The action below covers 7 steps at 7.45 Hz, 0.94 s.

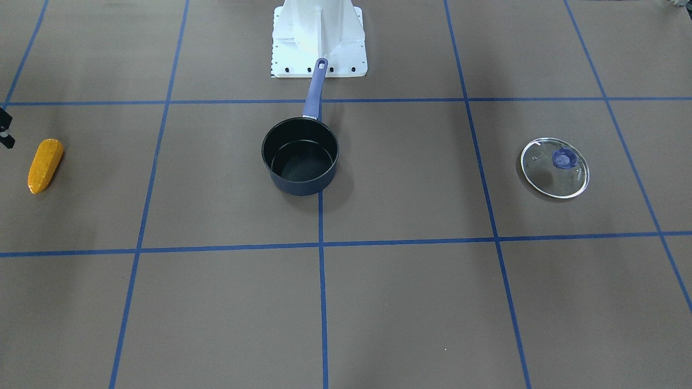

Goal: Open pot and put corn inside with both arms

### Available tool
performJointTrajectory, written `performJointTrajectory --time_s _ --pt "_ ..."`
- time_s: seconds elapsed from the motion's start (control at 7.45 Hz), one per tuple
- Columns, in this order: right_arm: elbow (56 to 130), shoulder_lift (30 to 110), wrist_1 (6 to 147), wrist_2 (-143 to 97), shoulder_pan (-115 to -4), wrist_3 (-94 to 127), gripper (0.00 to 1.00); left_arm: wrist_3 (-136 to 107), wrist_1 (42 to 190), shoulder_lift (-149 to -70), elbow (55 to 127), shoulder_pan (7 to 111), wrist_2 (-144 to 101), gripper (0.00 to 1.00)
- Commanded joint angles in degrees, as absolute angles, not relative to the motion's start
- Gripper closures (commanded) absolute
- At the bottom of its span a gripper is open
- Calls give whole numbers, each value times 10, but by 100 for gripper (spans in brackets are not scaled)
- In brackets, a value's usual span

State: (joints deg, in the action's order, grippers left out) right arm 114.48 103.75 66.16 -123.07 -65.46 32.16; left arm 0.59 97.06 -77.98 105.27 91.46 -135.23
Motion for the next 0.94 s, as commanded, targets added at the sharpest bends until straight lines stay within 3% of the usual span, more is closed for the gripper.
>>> performJointTrajectory --time_s 0.0,0.4,0.81 --pt "1131 1099 542 -1143 -566 428 0 6 972 -779 1057 915 -1353 1" --pt "1004 1090 382 -1044 -486 490 2 7 973 -779 1057 914 -1352 1" --pt "979 1068 379 -1020 -460 494 14 9 973 -779 1056 914 -1352 1"
